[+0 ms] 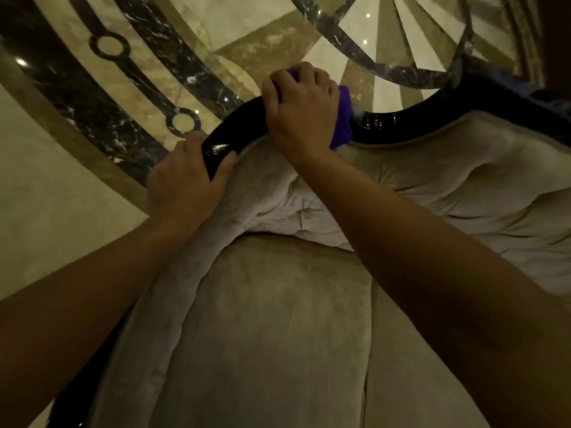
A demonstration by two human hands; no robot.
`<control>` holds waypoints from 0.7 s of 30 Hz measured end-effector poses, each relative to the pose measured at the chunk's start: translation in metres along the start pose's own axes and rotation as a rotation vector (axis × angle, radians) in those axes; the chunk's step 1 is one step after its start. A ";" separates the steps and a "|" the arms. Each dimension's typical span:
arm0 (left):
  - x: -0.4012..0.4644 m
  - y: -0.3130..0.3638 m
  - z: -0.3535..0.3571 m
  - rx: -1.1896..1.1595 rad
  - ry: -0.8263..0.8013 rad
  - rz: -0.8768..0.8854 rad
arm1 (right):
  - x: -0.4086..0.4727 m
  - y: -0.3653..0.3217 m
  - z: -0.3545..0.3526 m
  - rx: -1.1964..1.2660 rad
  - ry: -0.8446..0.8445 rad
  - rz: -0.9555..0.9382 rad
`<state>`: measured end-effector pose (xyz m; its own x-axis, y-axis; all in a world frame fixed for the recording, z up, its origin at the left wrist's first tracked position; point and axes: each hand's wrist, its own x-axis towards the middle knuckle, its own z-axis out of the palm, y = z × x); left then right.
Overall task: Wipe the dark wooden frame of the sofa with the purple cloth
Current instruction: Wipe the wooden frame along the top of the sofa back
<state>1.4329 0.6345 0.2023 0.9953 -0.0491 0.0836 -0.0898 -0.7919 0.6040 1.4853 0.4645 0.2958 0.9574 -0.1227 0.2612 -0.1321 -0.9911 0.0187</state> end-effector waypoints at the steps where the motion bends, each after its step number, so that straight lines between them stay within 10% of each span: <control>1: -0.001 -0.005 -0.005 0.017 0.021 0.001 | 0.001 -0.004 0.002 0.012 0.025 -0.021; 9: 0.000 0.001 -0.008 0.058 0.013 -0.005 | 0.024 0.057 -0.013 -0.053 -0.129 -0.118; 21: -0.006 -0.001 -0.014 0.070 -0.008 0.045 | 0.028 0.113 -0.109 -1.572 -0.532 -0.481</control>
<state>1.4270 0.6436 0.2121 0.9906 -0.0898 0.1029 -0.1316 -0.8292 0.5433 1.4689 0.3550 0.4109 0.9135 -0.1784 -0.3656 0.3741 0.0152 0.9273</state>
